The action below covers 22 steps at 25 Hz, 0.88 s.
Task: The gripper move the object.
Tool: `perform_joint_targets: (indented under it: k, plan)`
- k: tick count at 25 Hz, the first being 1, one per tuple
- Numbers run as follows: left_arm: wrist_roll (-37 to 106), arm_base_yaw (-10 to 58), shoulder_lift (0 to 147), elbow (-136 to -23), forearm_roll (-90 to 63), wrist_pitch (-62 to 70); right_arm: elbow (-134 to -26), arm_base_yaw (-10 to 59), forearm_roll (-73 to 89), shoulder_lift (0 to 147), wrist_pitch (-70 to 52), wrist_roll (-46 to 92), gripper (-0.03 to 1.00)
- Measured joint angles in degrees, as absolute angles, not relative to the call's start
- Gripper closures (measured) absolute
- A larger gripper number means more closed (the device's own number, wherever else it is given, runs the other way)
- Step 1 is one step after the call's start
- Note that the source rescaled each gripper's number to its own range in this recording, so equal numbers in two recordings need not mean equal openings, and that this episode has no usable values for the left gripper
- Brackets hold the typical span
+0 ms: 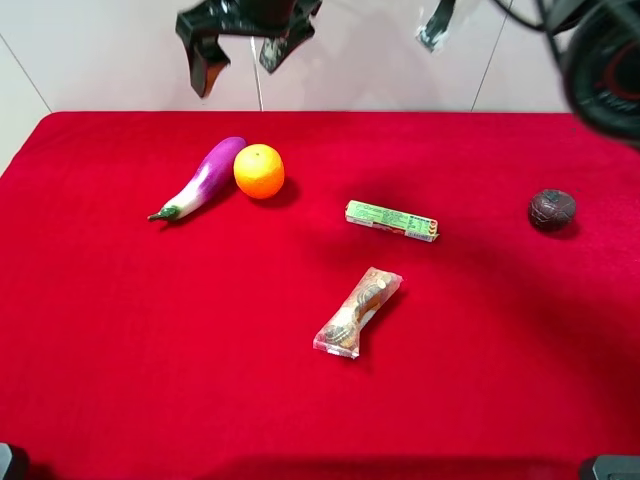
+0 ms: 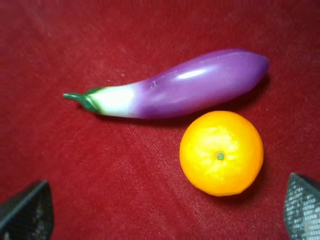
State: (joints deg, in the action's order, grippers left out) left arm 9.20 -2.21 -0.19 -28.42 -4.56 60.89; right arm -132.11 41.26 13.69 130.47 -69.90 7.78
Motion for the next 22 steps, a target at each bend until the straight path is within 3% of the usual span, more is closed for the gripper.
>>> perform_joint_targets:
  k: [22]
  plan:
    - [9.20,-2.21,-0.19,-28.42,-4.56,60.89,-94.63,41.26,4.95,101.43,-69.84,8.01,-0.03]
